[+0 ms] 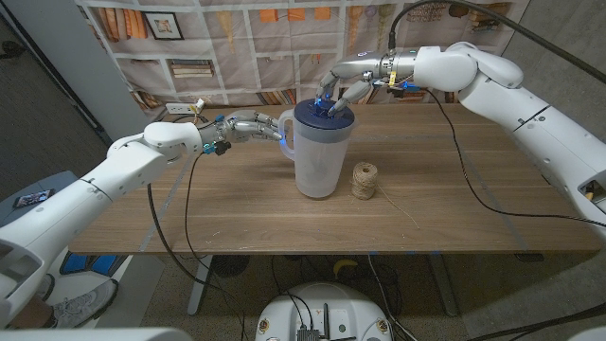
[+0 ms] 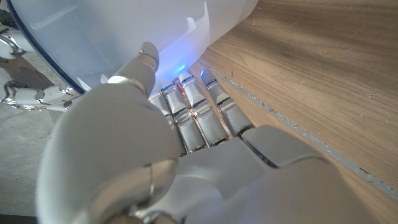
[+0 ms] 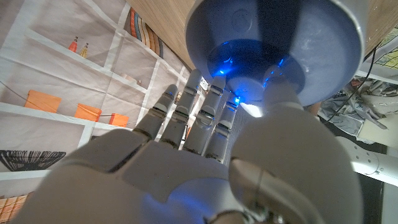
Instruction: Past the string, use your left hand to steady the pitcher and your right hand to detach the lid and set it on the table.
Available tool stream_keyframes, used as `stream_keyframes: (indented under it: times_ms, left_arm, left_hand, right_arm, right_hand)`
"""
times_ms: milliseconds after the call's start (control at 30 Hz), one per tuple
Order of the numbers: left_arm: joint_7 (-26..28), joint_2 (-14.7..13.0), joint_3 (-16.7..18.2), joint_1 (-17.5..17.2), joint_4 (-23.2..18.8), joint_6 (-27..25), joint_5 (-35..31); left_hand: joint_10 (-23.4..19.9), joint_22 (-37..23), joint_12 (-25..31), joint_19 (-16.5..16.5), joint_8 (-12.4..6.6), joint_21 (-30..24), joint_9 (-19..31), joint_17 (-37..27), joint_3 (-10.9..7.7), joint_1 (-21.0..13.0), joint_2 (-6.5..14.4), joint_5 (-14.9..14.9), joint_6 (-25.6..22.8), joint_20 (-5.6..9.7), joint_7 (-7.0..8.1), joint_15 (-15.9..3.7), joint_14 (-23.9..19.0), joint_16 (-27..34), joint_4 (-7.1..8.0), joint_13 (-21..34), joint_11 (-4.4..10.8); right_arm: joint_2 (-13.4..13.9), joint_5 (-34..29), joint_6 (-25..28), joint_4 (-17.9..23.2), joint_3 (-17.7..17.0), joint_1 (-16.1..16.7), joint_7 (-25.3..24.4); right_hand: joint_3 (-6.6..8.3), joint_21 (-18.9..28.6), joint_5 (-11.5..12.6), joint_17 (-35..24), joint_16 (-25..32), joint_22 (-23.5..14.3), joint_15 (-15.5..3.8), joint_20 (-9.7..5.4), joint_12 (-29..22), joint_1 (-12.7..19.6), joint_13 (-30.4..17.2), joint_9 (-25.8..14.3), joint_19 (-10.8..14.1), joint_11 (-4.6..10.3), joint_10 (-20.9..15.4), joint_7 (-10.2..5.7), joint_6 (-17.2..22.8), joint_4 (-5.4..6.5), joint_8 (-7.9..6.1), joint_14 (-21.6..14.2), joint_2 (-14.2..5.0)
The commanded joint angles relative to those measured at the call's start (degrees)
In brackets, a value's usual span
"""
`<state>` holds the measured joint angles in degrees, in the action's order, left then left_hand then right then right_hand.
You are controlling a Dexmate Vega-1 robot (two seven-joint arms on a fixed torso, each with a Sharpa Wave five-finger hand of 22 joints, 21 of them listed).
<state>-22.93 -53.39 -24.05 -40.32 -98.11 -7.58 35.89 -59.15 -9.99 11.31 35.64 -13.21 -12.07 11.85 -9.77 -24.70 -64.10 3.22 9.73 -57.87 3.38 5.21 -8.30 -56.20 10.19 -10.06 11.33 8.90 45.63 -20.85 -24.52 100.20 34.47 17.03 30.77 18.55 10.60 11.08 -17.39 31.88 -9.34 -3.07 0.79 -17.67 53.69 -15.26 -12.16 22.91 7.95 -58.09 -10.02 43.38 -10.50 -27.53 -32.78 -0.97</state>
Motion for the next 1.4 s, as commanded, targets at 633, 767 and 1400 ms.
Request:
stream_keyframes:
  times_ms: [633,767,1400]
  left_arm:
    - [0.0,-0.1,-0.3,0.2,-0.6,-0.9,-0.2]
    - [-0.1,0.0,-0.4,0.4,-0.4,-1.0,-0.2]
    - [-0.6,0.3,-0.9,1.2,0.2,-1.5,-0.5]
  left_hand:
    - [-2.6,-0.2,0.3,0.8,-0.33,0.2,0.3,-0.3,-0.37,-0.8,3.8,0.4,-2.6,8.02,-1.33,-5.42,-0.4,0.3,0.31,0.2,1.98]
    - [-2.4,-0.2,0.2,0.8,-0.33,0.2,0.3,-0.3,-0.4,-0.8,3.8,0.4,-2.7,8.03,-1.23,-5.46,-0.5,0.3,0.33,0.2,1.94]
    - [-2.6,-0.2,0.3,0.8,-0.34,0.2,0.3,-0.3,-0.45,-0.8,3.8,0.4,-2.6,8.02,-1.18,-5.45,-0.4,0.3,0.3,0.2,2.07]
  right_arm:
    - [0.8,1.0,0.4,0.5,-1.2,0.5,-1.2]
    - [0.7,1.1,0.4,0.4,-1.2,0.4,-1.2]
    - [0.6,1.6,0.2,-0.3,-1.1,0.1,-1.4]
  right_hand:
    - [1.28,0.1,-0.6,-0.5,0.7,-0.1,-9.45,-0.59,-0.8,5.7,-0.7,0.0,0.2,4.59,-5.6,-1.99,13.0,0.66,-3.43,-0.9,-5.4]
    - [1.27,0.1,-0.7,-0.6,0.6,-0.1,-9.48,-0.64,-0.7,5.8,-0.7,0.0,0.2,4.61,-5.6,-1.97,13.0,0.66,-3.45,-1.0,-5.33]
    - [1.25,0.0,-0.8,-0.7,0.6,-0.1,-9.43,-0.79,-0.7,6.1,-1.0,0.1,0.1,4.6,-5.9,-1.91,13.0,0.89,-3.49,-1.2,-5.31]
